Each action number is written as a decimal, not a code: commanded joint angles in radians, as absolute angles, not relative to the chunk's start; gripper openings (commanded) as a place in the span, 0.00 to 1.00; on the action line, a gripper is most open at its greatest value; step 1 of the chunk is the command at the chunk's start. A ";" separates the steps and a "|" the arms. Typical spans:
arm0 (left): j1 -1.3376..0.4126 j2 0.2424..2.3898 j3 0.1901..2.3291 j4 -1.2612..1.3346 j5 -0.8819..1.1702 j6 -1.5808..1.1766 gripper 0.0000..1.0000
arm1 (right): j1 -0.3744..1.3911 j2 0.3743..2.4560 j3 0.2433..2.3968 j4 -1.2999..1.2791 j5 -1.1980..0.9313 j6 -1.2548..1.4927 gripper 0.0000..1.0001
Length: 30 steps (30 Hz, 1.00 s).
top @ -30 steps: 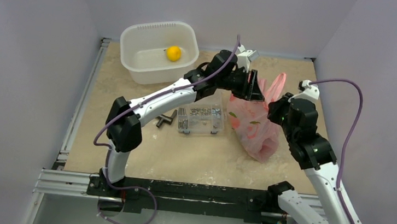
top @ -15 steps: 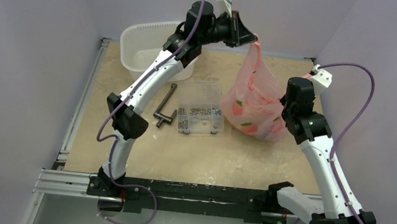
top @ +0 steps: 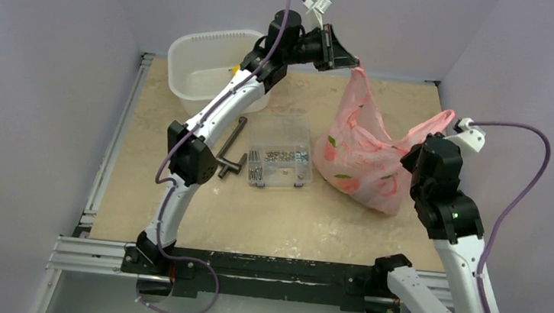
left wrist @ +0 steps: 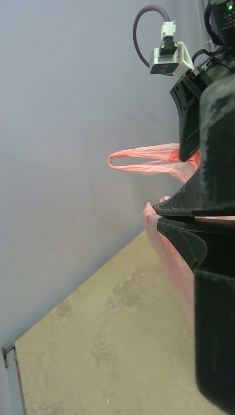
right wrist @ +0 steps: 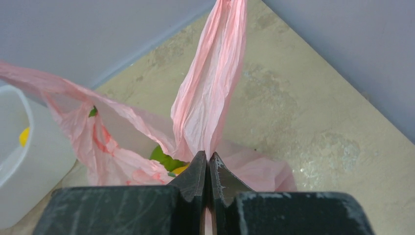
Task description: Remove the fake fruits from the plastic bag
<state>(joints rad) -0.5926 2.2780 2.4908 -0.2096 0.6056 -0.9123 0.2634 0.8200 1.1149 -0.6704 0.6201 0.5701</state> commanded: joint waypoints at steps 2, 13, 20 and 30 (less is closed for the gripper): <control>-0.603 2.304 2.519 -0.140 0.699 -0.979 0.00 | 0.264 0.682 1.031 -0.717 0.433 0.645 0.00; -0.593 2.196 2.373 -0.243 0.745 -0.898 0.35 | 0.263 0.601 1.069 -0.813 0.052 0.569 0.51; -0.592 1.960 2.145 -0.368 0.715 -0.686 0.74 | 0.264 0.605 1.198 -0.851 0.156 0.501 0.89; -0.673 1.670 1.721 -0.390 0.588 -0.484 0.93 | 0.264 0.835 1.277 -0.747 0.013 0.367 0.99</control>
